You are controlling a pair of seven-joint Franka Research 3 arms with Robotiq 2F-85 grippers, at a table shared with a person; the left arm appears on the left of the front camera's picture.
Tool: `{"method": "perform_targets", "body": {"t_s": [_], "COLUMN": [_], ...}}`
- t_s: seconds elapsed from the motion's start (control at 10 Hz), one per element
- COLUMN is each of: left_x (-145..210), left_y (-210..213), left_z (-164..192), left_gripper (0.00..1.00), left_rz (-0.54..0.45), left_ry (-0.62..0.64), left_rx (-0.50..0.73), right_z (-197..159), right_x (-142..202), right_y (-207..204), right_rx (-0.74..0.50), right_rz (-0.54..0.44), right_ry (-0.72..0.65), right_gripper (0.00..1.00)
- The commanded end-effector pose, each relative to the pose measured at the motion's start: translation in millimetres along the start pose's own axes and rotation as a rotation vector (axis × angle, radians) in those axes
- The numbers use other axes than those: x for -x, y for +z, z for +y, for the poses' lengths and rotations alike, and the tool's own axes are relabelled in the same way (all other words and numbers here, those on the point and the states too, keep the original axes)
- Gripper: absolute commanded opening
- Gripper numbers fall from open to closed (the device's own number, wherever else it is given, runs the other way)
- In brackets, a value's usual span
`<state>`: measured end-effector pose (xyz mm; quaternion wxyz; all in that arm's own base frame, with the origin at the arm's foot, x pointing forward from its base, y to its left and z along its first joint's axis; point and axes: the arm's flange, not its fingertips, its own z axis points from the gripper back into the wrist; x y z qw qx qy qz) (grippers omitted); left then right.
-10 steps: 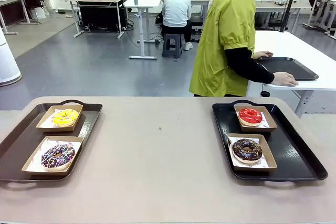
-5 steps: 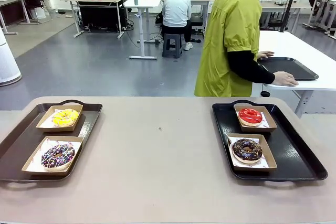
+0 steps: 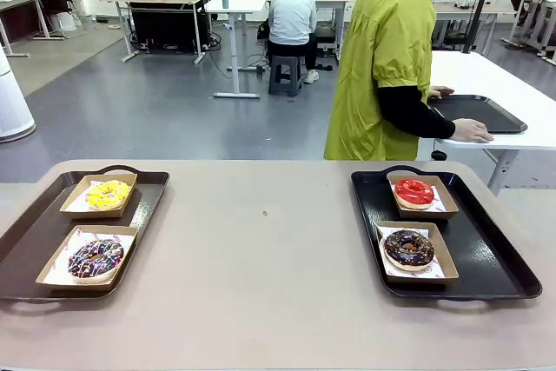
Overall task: Individually package the donuts and arrange them on the tray.
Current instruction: Place the picked Paper togo box on the Handle tray.
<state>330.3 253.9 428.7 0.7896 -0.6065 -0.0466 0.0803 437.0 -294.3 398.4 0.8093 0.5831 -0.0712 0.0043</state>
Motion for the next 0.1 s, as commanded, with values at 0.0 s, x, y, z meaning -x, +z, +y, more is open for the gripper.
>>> {"method": "perform_targets", "body": {"t_s": [0.0], "left_x": [5.2], "left_y": [0.0], "left_z": [-1.5], "left_gripper": [1.00], "left_rz": [0.002], "left_ry": [-0.011], "left_rx": [-0.001], "right_z": [3.2], "right_x": [3.0], "right_y": [-1.0], "right_rx": [0.012], "right_rz": [0.010], "right_ry": [-0.005], "right_gripper": [1.00]}}
